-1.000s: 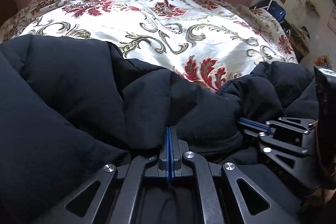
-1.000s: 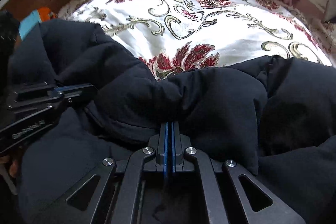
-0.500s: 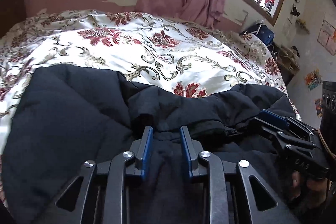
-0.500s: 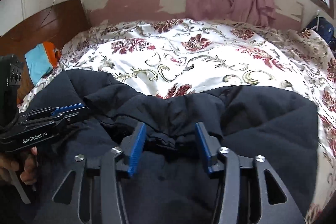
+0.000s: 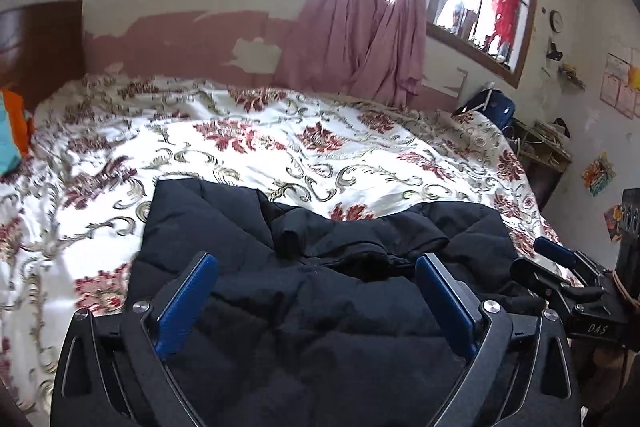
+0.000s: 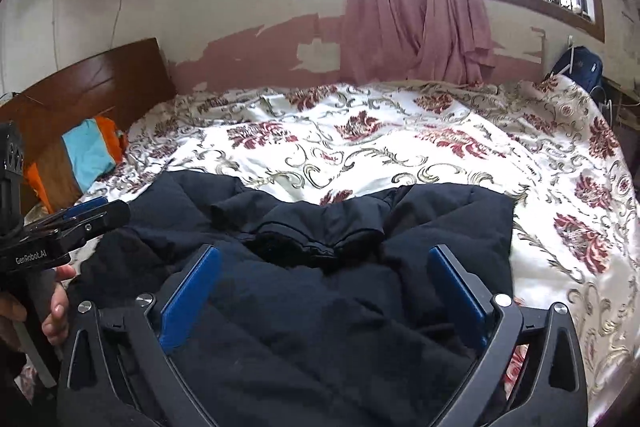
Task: Fold large clothes
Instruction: 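Move both open tools back over the folded navy jacket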
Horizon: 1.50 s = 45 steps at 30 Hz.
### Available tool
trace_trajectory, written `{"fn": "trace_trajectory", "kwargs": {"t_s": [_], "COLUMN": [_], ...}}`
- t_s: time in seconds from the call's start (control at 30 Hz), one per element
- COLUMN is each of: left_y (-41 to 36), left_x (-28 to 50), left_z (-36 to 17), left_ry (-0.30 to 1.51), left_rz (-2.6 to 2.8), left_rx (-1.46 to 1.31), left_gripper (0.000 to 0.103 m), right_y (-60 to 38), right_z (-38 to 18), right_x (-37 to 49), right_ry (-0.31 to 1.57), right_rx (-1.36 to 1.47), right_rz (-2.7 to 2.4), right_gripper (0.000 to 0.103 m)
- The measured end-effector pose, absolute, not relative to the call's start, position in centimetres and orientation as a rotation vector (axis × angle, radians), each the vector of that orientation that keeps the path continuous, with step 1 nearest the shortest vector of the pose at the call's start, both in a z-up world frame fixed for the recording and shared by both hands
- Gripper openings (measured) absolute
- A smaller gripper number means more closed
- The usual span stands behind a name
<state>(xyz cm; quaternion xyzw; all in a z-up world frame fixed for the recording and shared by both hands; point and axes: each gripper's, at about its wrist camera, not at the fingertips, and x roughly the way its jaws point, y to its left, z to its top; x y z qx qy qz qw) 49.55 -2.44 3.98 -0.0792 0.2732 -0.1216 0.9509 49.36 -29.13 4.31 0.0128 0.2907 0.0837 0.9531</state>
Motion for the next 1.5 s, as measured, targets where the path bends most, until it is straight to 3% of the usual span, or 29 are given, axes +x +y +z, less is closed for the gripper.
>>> {"fn": "trace_trajectory", "kwargs": {"t_s": [0.87, 1.5], "left_y": [0.1, 0.4], "left_x": [29.8, 20.7], "left_z": [9.7, 9.2], "left_ry": [0.399, 0.376], "left_rz": [-0.273, -0.271], "left_rx": [-0.084, -0.014], "left_gripper": [0.103, 0.103], "right_y": [-27.2, -25.6], "right_z": [12.1, 12.0], "right_x": [29.3, 19.9], "right_ry": [0.421, 0.375], "right_rx": [-0.01, -0.053], "right_rz": [0.242, 0.258], "right_gripper": [0.101, 0.101]}}
